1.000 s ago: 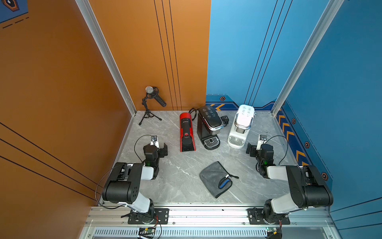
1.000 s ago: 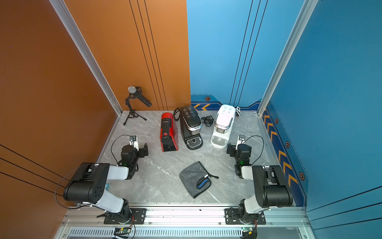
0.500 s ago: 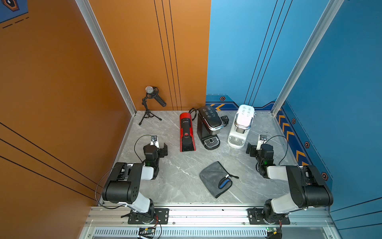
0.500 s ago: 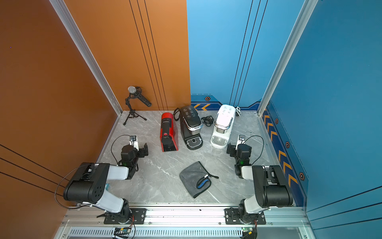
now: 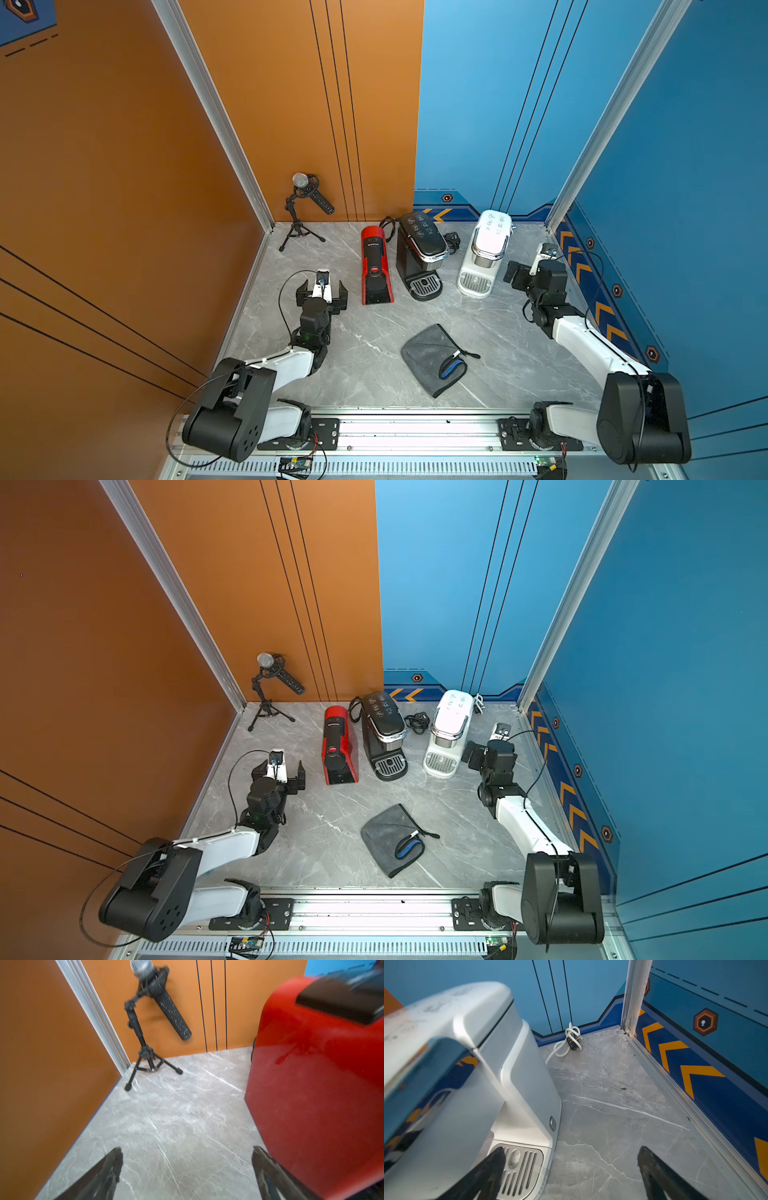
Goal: Wipe the surface of a coffee machine
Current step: Pick up the cleaning item at the center of the board.
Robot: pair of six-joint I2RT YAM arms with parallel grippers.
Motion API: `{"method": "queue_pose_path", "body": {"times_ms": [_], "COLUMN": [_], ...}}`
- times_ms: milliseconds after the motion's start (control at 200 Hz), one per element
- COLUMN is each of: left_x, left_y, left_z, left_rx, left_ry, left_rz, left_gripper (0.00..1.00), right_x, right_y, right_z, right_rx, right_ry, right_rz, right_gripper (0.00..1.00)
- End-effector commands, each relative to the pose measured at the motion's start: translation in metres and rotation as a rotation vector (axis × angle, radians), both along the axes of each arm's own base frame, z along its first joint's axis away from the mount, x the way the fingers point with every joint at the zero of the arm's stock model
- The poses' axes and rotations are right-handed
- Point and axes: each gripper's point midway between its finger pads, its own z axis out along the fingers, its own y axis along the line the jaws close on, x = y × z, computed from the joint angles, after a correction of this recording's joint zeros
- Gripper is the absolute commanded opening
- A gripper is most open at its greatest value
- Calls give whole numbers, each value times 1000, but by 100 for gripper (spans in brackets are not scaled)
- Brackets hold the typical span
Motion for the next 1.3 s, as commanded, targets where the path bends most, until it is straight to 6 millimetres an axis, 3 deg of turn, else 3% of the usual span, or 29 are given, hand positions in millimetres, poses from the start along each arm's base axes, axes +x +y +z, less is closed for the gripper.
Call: {"method": "queue_pose_path", "body": {"times_ms": [0,90,275,430,696,891,1081,1296], "left_x": [-15,-21,-30,-44,-59,-79,-90,-88], "left_y": [8,-4,-35,-23,-61,-76,-93,-122], "left_z": [13,21,15,-16,-30,-48,-57,-58], "left_rx": [-80,-173,-268,-237,-491,-457,-461,-358], "left_ry": [-61,-50,131,402,489,592,644,683], "left_rz": [21,-59,-194,-63,-228,-269,-317,-385], "left_gripper": [98,98,98,98,98,98,98,98], "right_x": [-33,-40,-62,-80,-119,-160,-188,-196], "right_y": [24,41,58,86,166,227,251,274], "right_z": [-55,-53,-43,-40,-69,-101,-111,-109], "right_rx": [192,233,225,197,83,-104,-325,-443], "right_ry": [251,272,307,354,483,586,592,568], "right_rz": [67,134,179,244,440,609,672,744], "right_gripper": [100,100,100,100,100,100,100,100]}}
